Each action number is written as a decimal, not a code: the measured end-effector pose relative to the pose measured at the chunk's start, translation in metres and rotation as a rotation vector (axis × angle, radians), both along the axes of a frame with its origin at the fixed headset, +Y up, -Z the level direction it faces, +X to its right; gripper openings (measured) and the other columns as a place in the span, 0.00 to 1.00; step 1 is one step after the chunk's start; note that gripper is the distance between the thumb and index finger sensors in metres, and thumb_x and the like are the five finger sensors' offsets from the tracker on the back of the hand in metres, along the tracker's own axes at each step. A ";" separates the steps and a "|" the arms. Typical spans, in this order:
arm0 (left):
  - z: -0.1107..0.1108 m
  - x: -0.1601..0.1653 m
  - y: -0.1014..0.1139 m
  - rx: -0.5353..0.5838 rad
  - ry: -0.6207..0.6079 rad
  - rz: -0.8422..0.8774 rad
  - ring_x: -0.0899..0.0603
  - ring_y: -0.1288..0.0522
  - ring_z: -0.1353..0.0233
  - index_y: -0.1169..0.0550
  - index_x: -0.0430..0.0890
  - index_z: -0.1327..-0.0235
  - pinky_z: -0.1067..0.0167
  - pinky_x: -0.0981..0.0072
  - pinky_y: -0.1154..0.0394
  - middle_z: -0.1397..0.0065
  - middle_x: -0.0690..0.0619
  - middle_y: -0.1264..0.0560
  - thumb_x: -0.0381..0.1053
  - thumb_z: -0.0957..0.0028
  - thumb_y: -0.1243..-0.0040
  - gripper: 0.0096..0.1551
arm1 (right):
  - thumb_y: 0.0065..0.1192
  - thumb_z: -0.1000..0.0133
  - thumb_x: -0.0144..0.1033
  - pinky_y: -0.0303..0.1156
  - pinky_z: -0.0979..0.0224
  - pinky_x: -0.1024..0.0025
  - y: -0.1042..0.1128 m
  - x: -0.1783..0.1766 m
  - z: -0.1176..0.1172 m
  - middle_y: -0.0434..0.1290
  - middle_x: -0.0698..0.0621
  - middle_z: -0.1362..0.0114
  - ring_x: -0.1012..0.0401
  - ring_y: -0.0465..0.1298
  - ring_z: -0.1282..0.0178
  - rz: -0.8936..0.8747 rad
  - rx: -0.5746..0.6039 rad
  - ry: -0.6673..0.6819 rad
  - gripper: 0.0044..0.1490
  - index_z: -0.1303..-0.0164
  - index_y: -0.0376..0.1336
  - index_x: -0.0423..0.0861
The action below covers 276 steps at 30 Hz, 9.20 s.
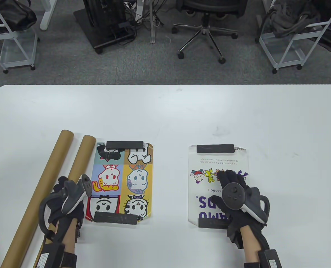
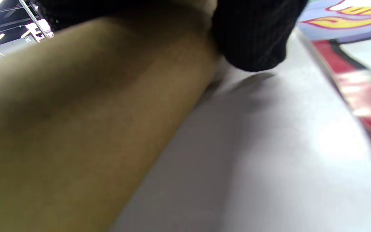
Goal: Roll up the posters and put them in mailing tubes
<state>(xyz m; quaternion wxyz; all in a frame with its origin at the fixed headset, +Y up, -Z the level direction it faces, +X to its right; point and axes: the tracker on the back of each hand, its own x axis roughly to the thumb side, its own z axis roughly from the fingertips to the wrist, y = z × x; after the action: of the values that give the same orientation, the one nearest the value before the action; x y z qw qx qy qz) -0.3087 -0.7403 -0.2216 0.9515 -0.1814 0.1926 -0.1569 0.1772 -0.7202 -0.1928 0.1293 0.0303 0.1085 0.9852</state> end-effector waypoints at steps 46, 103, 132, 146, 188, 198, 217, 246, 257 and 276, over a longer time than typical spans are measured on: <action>0.041 0.126 0.059 0.404 -0.802 -0.128 0.37 0.26 0.23 0.43 0.52 0.13 0.24 0.44 0.26 0.16 0.47 0.33 0.57 0.50 0.34 0.51 | 0.55 0.44 0.51 0.52 0.23 0.27 -0.002 0.005 -0.002 0.43 0.34 0.10 0.30 0.48 0.15 -0.040 0.001 -0.004 0.53 0.15 0.40 0.44; 0.060 0.163 0.062 0.478 -1.023 -0.232 0.41 0.23 0.27 0.35 0.51 0.16 0.27 0.46 0.23 0.20 0.48 0.30 0.63 0.57 0.29 0.53 | 0.56 0.41 0.43 0.62 0.26 0.29 0.003 -0.015 -0.005 0.74 0.43 0.31 0.41 0.74 0.34 -0.580 0.113 -0.036 0.24 0.37 0.66 0.47; 0.059 0.162 0.061 0.479 -0.998 -0.205 0.45 0.22 0.29 0.36 0.51 0.18 0.24 0.43 0.26 0.24 0.51 0.28 0.63 0.58 0.30 0.53 | 0.57 0.41 0.41 0.62 0.27 0.29 0.007 -0.012 -0.004 0.73 0.42 0.31 0.41 0.74 0.35 -0.634 0.143 -0.042 0.25 0.36 0.65 0.44; 0.056 0.157 0.058 0.472 -0.989 -0.169 0.43 0.21 0.26 0.43 0.53 0.15 0.23 0.42 0.26 0.21 0.52 0.27 0.62 0.52 0.36 0.52 | 0.58 0.42 0.40 0.62 0.27 0.29 0.008 -0.013 -0.004 0.74 0.42 0.32 0.41 0.75 0.35 -0.628 0.150 -0.047 0.24 0.38 0.67 0.44; 0.054 0.154 0.057 0.490 -0.955 -0.139 0.43 0.22 0.25 0.41 0.53 0.16 0.23 0.42 0.27 0.20 0.51 0.29 0.61 0.53 0.35 0.51 | 0.59 0.44 0.38 0.64 0.26 0.33 0.011 -0.009 -0.003 0.75 0.44 0.32 0.44 0.75 0.37 -0.694 0.154 -0.021 0.23 0.40 0.67 0.46; 0.050 0.147 0.059 0.482 -0.928 -0.091 0.43 0.23 0.24 0.41 0.55 0.16 0.23 0.43 0.27 0.19 0.52 0.29 0.61 0.53 0.34 0.51 | 0.58 0.44 0.38 0.65 0.26 0.33 0.013 -0.011 -0.003 0.75 0.44 0.33 0.44 0.76 0.37 -0.680 0.171 0.006 0.23 0.40 0.67 0.47; 0.045 0.132 0.065 0.466 -0.868 -0.048 0.42 0.23 0.24 0.40 0.55 0.16 0.24 0.44 0.25 0.20 0.51 0.29 0.60 0.54 0.33 0.51 | 0.54 0.41 0.36 0.64 0.26 0.32 0.014 0.004 0.000 0.72 0.43 0.30 0.43 0.74 0.36 -0.684 0.208 -0.032 0.23 0.37 0.64 0.46; 0.029 0.094 0.072 0.451 -0.675 -0.015 0.41 0.22 0.25 0.40 0.54 0.15 0.25 0.43 0.25 0.20 0.50 0.28 0.60 0.53 0.33 0.51 | 0.60 0.45 0.42 0.65 0.25 0.34 0.004 -0.137 -0.010 0.75 0.48 0.33 0.47 0.76 0.37 0.254 0.141 0.358 0.22 0.41 0.68 0.51; 0.029 0.092 0.071 0.470 -0.674 -0.007 0.41 0.22 0.25 0.39 0.54 0.16 0.25 0.43 0.25 0.20 0.50 0.28 0.60 0.54 0.32 0.51 | 0.63 0.47 0.44 0.65 0.24 0.35 -0.020 -0.168 -0.006 0.75 0.50 0.34 0.48 0.76 0.37 0.474 0.167 0.466 0.22 0.43 0.69 0.54; 0.030 0.091 0.073 0.456 -0.667 0.002 0.42 0.22 0.25 0.39 0.54 0.16 0.25 0.43 0.25 0.20 0.50 0.28 0.61 0.54 0.33 0.51 | 0.61 0.47 0.48 0.63 0.24 0.33 0.006 -0.123 -0.016 0.69 0.44 0.23 0.41 0.72 0.27 0.152 0.093 0.272 0.36 0.29 0.62 0.48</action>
<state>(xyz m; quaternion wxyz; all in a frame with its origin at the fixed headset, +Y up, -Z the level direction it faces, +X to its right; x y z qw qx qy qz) -0.2177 -0.6671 -0.1920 0.9778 0.0952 -0.0969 -0.1596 0.0545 -0.7138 -0.2086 0.0367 0.1609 0.0814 0.9829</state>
